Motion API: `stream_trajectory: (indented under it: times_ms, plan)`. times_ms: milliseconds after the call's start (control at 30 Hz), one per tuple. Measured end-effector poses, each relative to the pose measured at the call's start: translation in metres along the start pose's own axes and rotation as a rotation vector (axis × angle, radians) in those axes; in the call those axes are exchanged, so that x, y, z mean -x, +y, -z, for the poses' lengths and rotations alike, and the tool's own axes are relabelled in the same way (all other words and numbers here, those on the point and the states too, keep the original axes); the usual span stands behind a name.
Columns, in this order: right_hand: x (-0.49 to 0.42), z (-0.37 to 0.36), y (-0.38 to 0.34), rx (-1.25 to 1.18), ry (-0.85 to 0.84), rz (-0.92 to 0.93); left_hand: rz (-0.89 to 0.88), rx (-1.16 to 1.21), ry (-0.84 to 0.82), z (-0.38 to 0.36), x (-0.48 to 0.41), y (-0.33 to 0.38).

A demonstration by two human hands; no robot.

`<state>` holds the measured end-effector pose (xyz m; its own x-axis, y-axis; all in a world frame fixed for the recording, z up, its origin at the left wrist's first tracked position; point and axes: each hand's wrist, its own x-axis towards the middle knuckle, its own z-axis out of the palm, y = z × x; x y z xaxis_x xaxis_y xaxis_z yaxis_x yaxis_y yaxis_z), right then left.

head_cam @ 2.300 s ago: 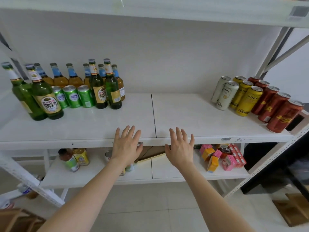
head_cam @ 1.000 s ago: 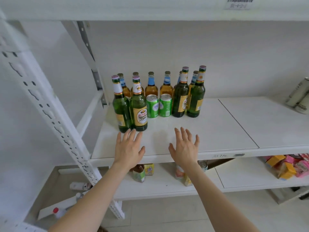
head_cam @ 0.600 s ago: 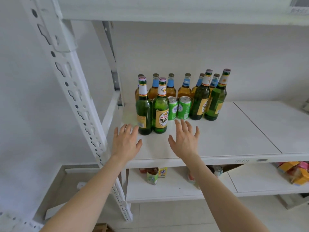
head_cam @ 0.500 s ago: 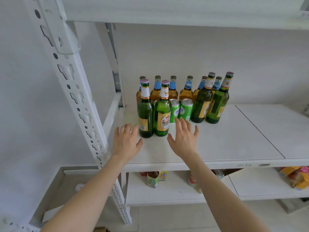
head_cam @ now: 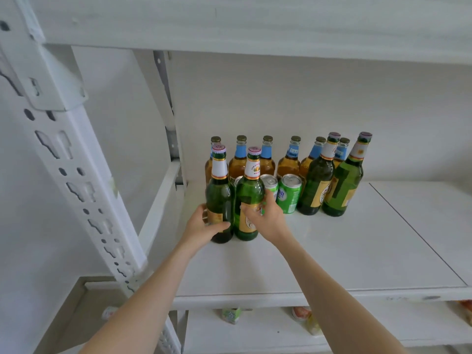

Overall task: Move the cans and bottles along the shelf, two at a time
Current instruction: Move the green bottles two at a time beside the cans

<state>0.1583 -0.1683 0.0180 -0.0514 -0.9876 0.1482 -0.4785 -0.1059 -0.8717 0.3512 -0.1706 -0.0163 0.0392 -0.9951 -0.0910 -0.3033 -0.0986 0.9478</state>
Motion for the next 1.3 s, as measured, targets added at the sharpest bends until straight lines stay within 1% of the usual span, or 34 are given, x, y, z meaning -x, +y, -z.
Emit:
stream_trajectory:
  times_ms: [133, 267, 433, 600, 700, 867, 1100, 1300]
  plan:
    - [-0.018, -0.001, 0.007, -0.118, -0.075, -0.051, 0.045, 0.110, -0.067, 0.001, -0.013, -0.001]
    - [-0.026, -0.003, 0.011, -0.211, -0.102, -0.067, 0.063, 0.145, -0.109, 0.001, -0.022, -0.002]
    - [-0.022, -0.006, 0.016, -0.343, -0.077, -0.078, 0.068, 0.160, -0.105, -0.003, -0.021, -0.005]
    - [-0.010, -0.003, 0.011, -0.381, -0.055, -0.099, 0.049, 0.202, -0.100, -0.006, -0.003, -0.006]
    - [0.001, -0.001, 0.006, -0.434, -0.021, -0.143, 0.029, 0.227, -0.094, -0.005, 0.011, -0.004]
    - [0.028, 0.005, 0.001, -0.525, 0.038, -0.238, 0.049, 0.251, -0.104, -0.005, 0.043, 0.000]
    - [0.094, 0.030, -0.003, -0.565, 0.111, -0.261, 0.104, 0.260, -0.080, -0.007, 0.103, -0.003]
    - [0.150, 0.062, -0.003, -0.556, 0.125, -0.268, 0.103, 0.265, -0.151, -0.022, 0.147, 0.010]
